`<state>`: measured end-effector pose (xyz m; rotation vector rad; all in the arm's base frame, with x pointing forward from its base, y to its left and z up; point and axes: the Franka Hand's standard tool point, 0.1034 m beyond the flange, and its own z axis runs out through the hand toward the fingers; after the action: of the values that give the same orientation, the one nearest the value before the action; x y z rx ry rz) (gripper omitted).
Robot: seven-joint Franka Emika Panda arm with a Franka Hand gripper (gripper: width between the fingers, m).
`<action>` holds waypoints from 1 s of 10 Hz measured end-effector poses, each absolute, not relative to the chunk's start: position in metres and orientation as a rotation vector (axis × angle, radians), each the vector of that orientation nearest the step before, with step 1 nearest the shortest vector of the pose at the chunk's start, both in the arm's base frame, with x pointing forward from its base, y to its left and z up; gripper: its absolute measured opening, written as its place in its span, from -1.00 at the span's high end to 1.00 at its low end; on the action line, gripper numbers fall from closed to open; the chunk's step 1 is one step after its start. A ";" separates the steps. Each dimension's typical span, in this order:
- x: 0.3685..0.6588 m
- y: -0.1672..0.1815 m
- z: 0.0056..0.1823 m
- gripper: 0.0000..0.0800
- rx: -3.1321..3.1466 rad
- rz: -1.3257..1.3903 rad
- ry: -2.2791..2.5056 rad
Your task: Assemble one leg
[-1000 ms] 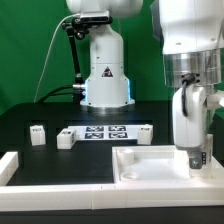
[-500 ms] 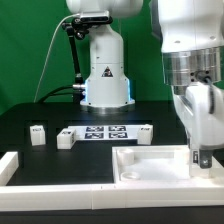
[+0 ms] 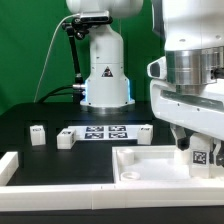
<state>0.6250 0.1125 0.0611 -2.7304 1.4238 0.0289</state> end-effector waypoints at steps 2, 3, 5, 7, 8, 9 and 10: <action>0.627 0.108 0.063 -0.62 -2.869 0.023 1.157; 0.627 0.108 0.063 -0.62 -2.892 0.018 1.100; 0.627 0.106 0.063 -0.62 -2.983 0.005 0.854; 0.628 0.105 0.064 -0.62 -3.025 0.001 0.691; 0.628 0.104 0.064 -0.47 -3.035 0.000 0.653; 0.628 0.104 0.064 -0.05 -3.030 0.001 0.676; 0.628 0.104 0.064 -0.05 -3.026 0.001 0.692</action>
Offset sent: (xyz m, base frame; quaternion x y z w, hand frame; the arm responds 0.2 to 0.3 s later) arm -0.0002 0.0021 0.0014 0.0067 -0.0004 -0.2327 0.9725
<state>0.6278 0.1038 0.0637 -3.0263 0.6922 0.0010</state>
